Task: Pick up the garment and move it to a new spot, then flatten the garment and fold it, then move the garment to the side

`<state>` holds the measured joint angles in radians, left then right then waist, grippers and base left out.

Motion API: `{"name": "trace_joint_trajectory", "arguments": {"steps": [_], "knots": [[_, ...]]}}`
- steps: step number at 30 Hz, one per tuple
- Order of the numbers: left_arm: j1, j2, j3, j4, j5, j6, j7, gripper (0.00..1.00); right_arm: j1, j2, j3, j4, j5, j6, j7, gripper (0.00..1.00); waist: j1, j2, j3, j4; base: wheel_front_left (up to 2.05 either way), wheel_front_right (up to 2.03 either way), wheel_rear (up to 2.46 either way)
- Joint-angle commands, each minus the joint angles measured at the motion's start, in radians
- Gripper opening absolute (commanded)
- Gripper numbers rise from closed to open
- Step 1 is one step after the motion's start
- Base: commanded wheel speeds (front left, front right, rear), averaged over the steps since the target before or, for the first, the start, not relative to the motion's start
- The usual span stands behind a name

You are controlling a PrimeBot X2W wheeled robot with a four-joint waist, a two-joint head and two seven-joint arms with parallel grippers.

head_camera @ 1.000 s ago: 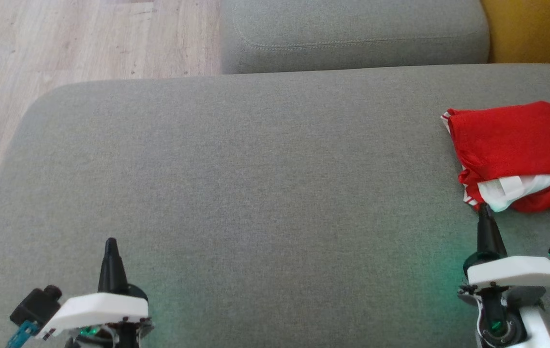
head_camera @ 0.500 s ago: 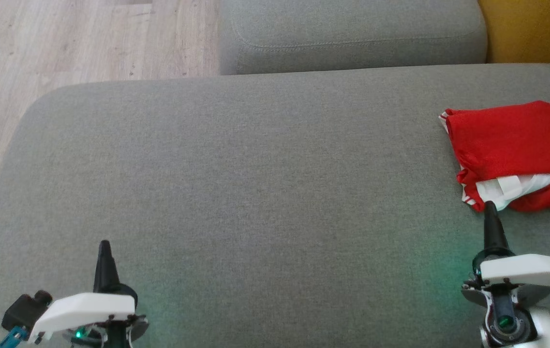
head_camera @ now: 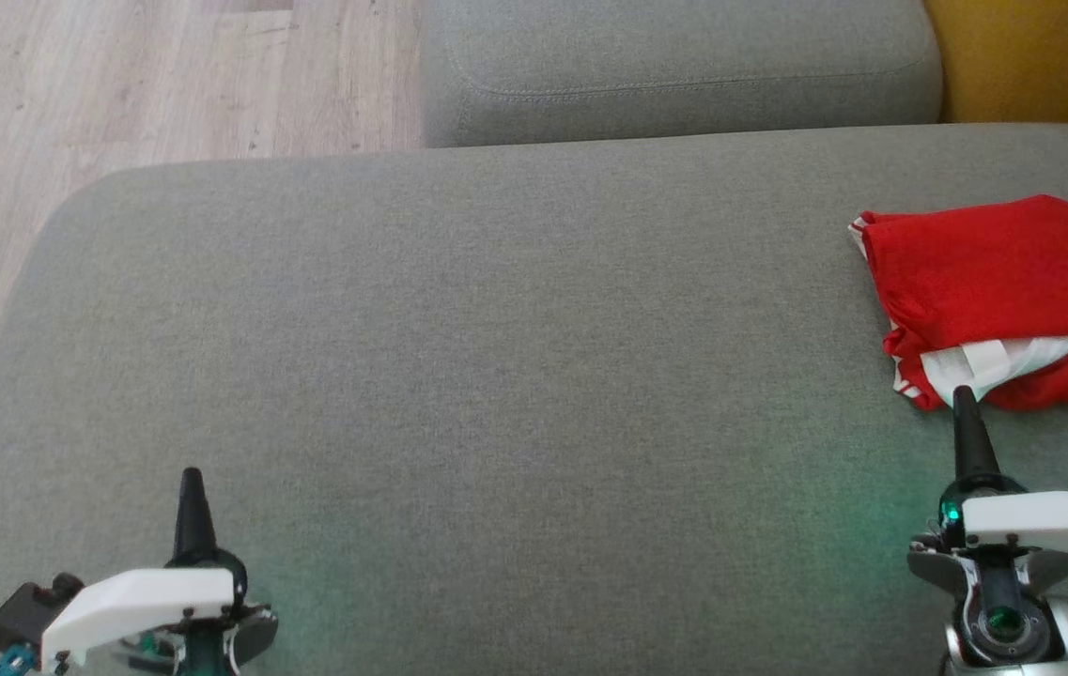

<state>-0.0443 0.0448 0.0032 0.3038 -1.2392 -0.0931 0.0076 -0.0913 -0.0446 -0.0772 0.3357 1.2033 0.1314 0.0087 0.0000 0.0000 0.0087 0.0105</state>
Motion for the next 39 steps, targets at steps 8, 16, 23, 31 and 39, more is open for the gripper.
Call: {"name": "trace_joint_trajectory", "arguments": {"steps": [8,16,23,31,39], "knots": [[-0.058,0.004,0.053,-0.043,-0.102,-0.016,0.028,0.0,-0.023,-0.005,-0.002,-0.051,0.112,-0.001,0.029,0.0,0.0,0.0,-0.001,-0.003,0.0,0.0,0.0],[-0.06,0.005,0.07,-0.048,-0.184,-0.022,0.052,0.0,-0.021,-0.005,-0.012,-0.064,0.202,-0.001,0.052,0.0,0.0,0.0,-0.003,-0.005,0.0,0.0,0.0],[-0.061,0.005,0.086,-0.052,-0.255,-0.028,0.072,0.0,-0.019,-0.005,-0.022,-0.074,0.28,-0.001,0.072,0.0,0.0,0.0,-0.004,-0.007,0.0,0.0,0.0],[-0.063,0.005,0.101,-0.056,-0.327,-0.034,0.093,0.0,-0.018,-0.005,-0.031,-0.085,0.358,-0.001,0.093,0.0,0.0,0.0,-0.005,-0.009,0.0,0.0,0.0],[-0.064,0.005,0.11,-0.058,-0.37,-0.038,0.105,0.0,-0.017,-0.006,-0.037,-0.091,0.405,-0.001,0.105,0.0,0.0,0.0,-0.006,-0.011,0.0,0.0,0.0]]}}
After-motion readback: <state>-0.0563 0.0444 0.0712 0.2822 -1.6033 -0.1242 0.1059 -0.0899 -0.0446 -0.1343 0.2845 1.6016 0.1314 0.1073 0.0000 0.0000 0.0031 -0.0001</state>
